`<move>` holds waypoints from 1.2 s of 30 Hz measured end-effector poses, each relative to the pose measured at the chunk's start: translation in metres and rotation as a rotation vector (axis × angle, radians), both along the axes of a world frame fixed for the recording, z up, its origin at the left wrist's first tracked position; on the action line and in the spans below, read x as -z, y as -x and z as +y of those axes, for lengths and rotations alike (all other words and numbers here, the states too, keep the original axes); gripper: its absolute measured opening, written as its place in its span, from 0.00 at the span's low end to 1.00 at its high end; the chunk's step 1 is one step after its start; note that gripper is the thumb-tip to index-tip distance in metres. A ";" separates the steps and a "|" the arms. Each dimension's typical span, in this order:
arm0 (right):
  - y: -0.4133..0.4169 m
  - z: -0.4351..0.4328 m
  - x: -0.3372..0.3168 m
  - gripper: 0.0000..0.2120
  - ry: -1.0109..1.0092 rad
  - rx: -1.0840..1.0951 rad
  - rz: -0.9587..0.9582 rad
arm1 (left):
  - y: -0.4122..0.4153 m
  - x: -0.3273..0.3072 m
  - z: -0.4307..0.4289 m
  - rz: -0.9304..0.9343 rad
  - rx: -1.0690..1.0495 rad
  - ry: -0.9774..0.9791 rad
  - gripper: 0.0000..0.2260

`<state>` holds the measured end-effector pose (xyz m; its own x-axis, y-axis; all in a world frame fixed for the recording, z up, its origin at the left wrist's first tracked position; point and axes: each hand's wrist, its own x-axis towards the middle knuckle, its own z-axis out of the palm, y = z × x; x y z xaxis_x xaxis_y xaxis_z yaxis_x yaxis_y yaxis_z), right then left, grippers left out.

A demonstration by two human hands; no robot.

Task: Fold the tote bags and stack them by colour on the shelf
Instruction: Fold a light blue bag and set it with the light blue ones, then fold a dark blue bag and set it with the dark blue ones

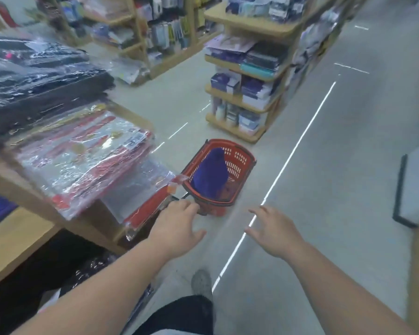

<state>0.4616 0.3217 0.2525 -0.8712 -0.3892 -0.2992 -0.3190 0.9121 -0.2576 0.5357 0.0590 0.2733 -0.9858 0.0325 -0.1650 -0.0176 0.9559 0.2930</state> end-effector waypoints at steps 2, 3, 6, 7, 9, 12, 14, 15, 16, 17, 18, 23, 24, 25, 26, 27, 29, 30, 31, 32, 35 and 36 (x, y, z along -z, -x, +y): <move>0.039 0.011 0.011 0.31 -0.024 0.028 -0.034 | 0.054 0.016 0.013 -0.025 0.004 0.015 0.21; 0.061 0.015 0.016 0.31 -0.035 0.035 -0.048 | 0.082 0.026 0.016 -0.040 0.000 0.020 0.22; 0.133 0.018 0.031 0.30 -0.071 0.042 -0.061 | 0.164 0.056 0.021 -0.089 -0.034 0.001 0.24; 0.159 0.017 0.034 0.30 -0.080 0.049 -0.067 | 0.191 0.066 0.020 -0.106 -0.055 -0.012 0.25; 0.208 0.014 0.039 0.29 -0.086 0.066 -0.104 | 0.237 0.080 0.019 -0.164 -0.109 -0.032 0.25; 0.278 0.006 0.044 0.29 -0.086 0.058 -0.151 | 0.294 0.092 0.010 -0.247 -0.223 -0.079 0.26; 0.321 -0.003 0.047 0.29 -0.084 0.031 -0.179 | 0.323 0.097 0.001 -0.278 -0.284 -0.111 0.27; 0.342 -0.008 0.050 0.29 -0.079 0.018 -0.197 | 0.336 0.099 -0.004 -0.289 -0.321 -0.125 0.27; 0.362 -0.014 0.053 0.29 -0.072 0.006 -0.219 | 0.347 0.101 -0.009 -0.297 -0.364 -0.138 0.27; 0.381 -0.020 0.057 0.30 -0.068 -0.010 -0.238 | 0.357 0.103 -0.014 -0.305 -0.407 -0.150 0.26; 0.401 -0.027 0.062 0.30 -0.067 -0.035 -0.258 | 0.367 0.105 -0.018 -0.316 -0.450 -0.161 0.26; 0.505 -0.062 0.103 0.31 -0.085 -0.222 -0.368 | 0.407 0.124 -0.033 -0.327 -0.726 -0.215 0.24; 0.526 -0.069 0.114 0.31 -0.087 -0.268 -0.377 | 0.414 0.131 -0.034 -0.327 -0.776 -0.208 0.24; 0.548 -0.076 0.127 0.30 -0.096 -0.314 -0.391 | 0.421 0.141 -0.034 -0.338 -0.817 -0.200 0.24; 0.568 -0.083 0.140 0.30 -0.110 -0.354 -0.412 | 0.427 0.149 -0.032 -0.354 -0.858 -0.203 0.24; 0.587 -0.091 0.154 0.29 -0.122 -0.384 -0.426 | 0.434 0.159 -0.032 -0.365 -0.896 -0.211 0.24; 0.620 -0.105 0.184 0.29 -0.153 -0.425 -0.446 | 0.445 0.183 -0.033 -0.408 -0.970 -0.234 0.25; 0.633 -0.114 0.201 0.28 -0.164 -0.445 -0.449 | 0.449 0.198 -0.035 -0.426 -1.017 -0.249 0.25; 0.645 -0.123 0.218 0.27 -0.174 -0.459 -0.452 | 0.454 0.215 -0.039 -0.440 -1.057 -0.259 0.26; 0.655 -0.134 0.235 0.27 -0.176 -0.466 -0.462 | 0.459 0.232 -0.042 -0.443 -1.099 -0.276 0.27; 0.677 -0.167 0.294 0.27 -0.147 -0.448 -0.513 | 0.479 0.290 -0.055 -0.413 -1.242 -0.392 0.29; 0.682 -0.177 0.315 0.28 -0.135 -0.441 -0.522 | 0.486 0.309 -0.058 -0.389 -1.286 -0.437 0.30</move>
<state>-0.2208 0.1446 -0.0629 -0.3697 -0.6036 -0.7064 -0.5321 0.7608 -0.3715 0.0500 0.0007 -0.0359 -0.2608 -0.7226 -0.6401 -0.9421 0.0458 0.3321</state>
